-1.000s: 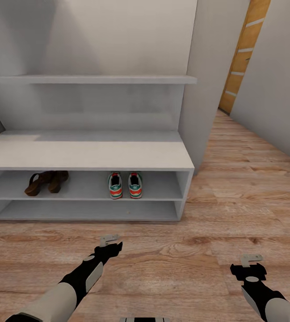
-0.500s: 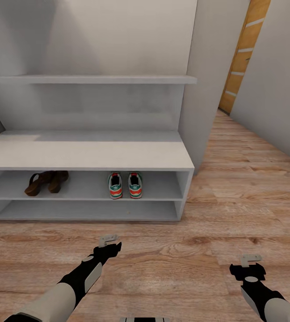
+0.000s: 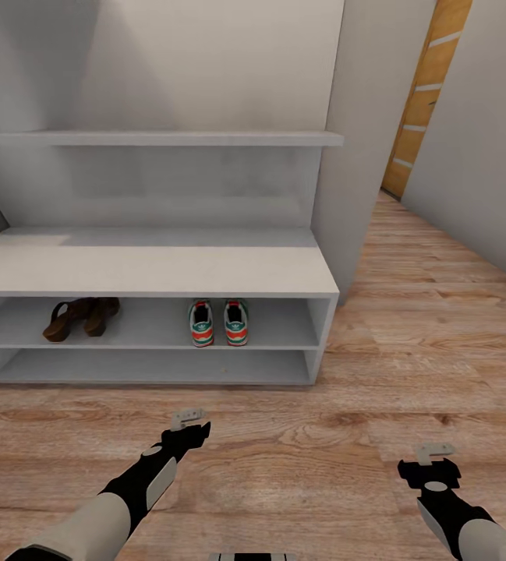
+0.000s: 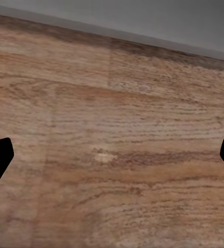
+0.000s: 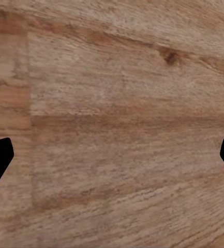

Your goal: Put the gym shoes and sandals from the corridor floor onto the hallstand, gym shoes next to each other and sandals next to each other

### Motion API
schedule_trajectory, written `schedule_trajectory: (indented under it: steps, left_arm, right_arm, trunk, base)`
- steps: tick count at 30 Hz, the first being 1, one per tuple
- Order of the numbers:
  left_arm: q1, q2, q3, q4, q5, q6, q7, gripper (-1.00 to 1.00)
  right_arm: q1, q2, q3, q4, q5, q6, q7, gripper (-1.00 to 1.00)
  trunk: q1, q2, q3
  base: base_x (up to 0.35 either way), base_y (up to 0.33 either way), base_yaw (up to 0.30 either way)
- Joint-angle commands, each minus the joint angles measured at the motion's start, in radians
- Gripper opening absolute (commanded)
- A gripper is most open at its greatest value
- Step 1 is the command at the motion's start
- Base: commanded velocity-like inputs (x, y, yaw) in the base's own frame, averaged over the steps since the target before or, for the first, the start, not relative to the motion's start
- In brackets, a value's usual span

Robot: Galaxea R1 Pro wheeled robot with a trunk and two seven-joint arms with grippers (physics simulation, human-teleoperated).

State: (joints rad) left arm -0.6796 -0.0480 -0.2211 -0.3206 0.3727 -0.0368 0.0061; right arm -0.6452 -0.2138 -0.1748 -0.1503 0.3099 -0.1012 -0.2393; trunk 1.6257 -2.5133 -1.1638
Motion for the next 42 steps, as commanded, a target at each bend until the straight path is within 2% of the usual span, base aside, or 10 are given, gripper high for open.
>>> schedule_trajectory:
  steps: [1, 42]
  left_arm:
    - [0.0, 0.0, 0.0, 0.0, 0.0, 0.0, 0.0, 1.0]
    - [0.0, 0.0, 0.0, 0.0, 0.0, 0.0, 0.003, 1.0]
  right_arm:
    - [0.0, 0.0, 0.0, 0.0, 0.0, 0.0, 0.0, 1.0]
    - [0.0, 0.007, 0.0, -0.001, 0.0, 0.0, 0.0, 1.0]
  trunk:
    - [0.0, 0.0, 0.0]
    - [0.0, 0.0, 0.0]
  base:
    - [0.0, 0.0, 0.0]
    - [0.0, 0.0, 0.0]
